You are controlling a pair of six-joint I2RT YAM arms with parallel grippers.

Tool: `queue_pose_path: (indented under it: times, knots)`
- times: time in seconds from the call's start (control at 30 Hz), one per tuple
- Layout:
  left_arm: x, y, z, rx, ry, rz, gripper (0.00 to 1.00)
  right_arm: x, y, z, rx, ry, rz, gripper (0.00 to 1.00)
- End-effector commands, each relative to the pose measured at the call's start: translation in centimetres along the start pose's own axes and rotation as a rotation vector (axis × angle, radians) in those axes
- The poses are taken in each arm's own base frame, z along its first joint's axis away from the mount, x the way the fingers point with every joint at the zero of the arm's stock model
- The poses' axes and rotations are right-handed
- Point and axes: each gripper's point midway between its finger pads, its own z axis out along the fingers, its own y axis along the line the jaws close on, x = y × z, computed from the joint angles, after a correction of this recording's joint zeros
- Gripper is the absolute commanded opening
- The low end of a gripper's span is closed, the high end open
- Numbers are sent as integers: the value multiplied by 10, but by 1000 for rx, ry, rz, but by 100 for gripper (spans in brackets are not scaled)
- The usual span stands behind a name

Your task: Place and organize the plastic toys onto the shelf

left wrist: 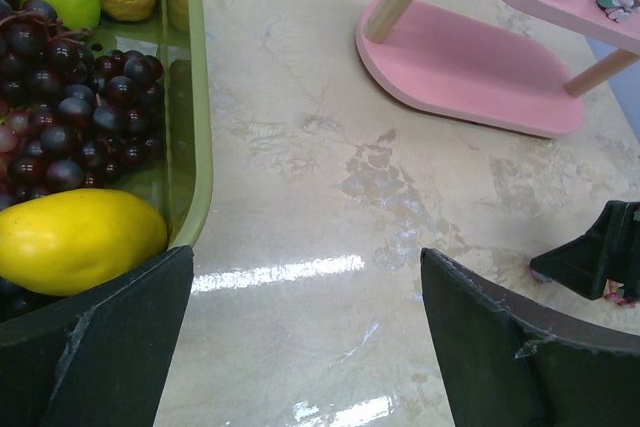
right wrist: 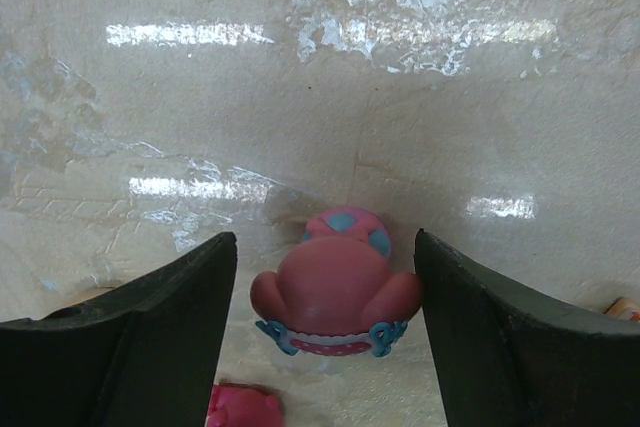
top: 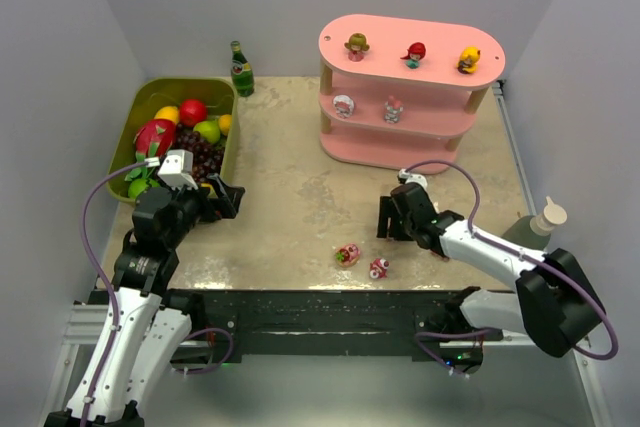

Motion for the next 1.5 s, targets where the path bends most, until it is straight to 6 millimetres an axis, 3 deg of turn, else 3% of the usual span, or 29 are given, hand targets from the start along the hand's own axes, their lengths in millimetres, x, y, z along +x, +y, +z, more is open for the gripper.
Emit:
queue_pose_path:
  times: [0.0,0.27,0.43,0.73,0.8,1.07,1.23,1.33,1.47]
  knots:
    - [-1,1,1,0,-6,-6,100,4,1,4,29,15,14,72]
    - [-1,1,1,0,-8,-4,99,-4,10,9,32,-9,36,45]
    - [-1,1,1,0,-8,-4,100,-22,23,19,14,-45,41,41]
    - [-1,1,1,-3,-6,-5,100,-52,43,54,57,-63,1,40]
    - [0,2,1,-5,-4,-5,100,-54,43,58,71,-64,-4,42]
    - [-1,2,1,-6,-6,-5,99,-66,42,48,65,-118,-8,84]
    - [-1,2,1,-7,-8,-5,99,-66,44,42,45,-132,-33,88]
    - [-1,1,0,-5,-9,-4,100,-58,56,40,42,-133,-82,87]
    - [-2,1,0,-4,-11,-4,100,-51,58,42,142,-169,-116,86]
